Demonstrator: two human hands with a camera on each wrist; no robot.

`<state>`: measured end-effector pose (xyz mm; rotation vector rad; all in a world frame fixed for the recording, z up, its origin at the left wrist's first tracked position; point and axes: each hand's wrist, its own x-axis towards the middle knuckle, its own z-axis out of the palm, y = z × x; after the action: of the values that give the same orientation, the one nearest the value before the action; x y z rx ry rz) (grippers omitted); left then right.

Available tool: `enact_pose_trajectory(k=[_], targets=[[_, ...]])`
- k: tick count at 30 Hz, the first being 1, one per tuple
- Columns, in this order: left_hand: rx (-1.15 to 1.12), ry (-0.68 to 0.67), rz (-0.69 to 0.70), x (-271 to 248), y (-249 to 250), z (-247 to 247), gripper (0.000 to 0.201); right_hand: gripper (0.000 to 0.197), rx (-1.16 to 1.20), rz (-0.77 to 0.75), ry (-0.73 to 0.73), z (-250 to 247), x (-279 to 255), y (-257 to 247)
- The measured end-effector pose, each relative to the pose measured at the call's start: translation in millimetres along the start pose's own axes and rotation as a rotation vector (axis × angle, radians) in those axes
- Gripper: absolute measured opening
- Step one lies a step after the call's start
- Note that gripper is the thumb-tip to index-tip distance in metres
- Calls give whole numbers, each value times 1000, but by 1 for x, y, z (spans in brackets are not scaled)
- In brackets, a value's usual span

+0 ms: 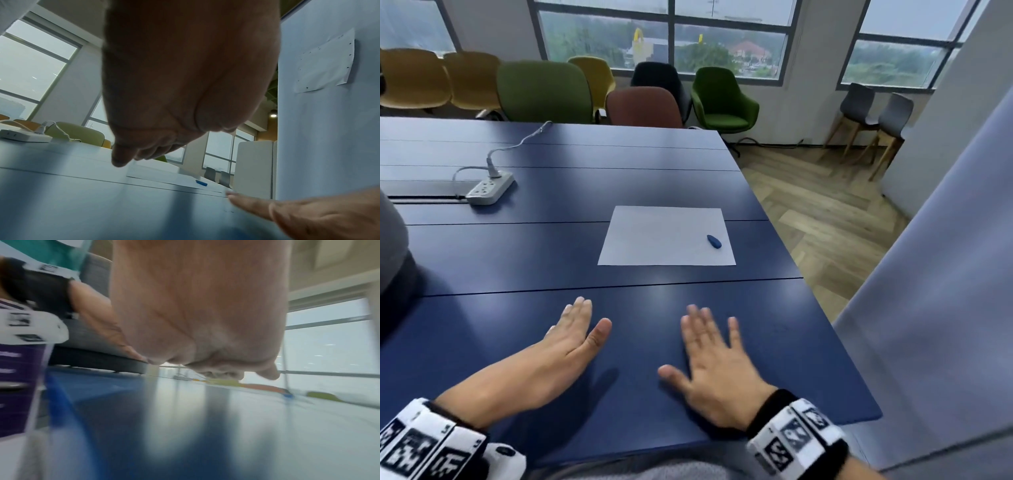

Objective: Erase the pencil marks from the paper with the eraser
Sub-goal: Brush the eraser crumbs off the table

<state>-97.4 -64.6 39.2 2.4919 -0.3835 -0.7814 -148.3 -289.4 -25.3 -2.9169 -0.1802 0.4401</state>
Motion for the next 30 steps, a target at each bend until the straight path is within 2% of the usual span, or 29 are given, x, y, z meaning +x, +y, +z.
enact_pose_trajectory(k=[3,5,9,11,14,19,22,25,28,29,30], targets=[[19,-11,17,2,4,0,85,101,-37,-145,-95,0,12,-41],[34,-24,9,2,5,-1,86,94,-53,-155,-140,-1,20,-52],[160,-59,42,11,4,3,90,94,-108,-134,-181,2,38,-57],[150,-82,12,15,8,4,87,93,-106,-130,-179,4,44,-51],[182,-98,8,15,11,3,85,93,-62,-87,-148,-1,42,-23],[225,-126,-15,11,-5,-4,78,92,-85,157,-186,-19,14,62],[233,-126,-43,8,-7,-4,77,99,-115,262,-223,-32,9,85],[227,-117,-37,6,4,-4,90,110,-153,163,-144,-37,28,64],[279,-159,-1,3,16,-5,119,101,-109,-15,-143,-25,51,13],[294,-164,1,4,18,-5,114,100,-88,-41,-169,-19,56,-4],[314,-165,3,5,19,-4,100,100,-67,-42,-192,-14,60,-15]])
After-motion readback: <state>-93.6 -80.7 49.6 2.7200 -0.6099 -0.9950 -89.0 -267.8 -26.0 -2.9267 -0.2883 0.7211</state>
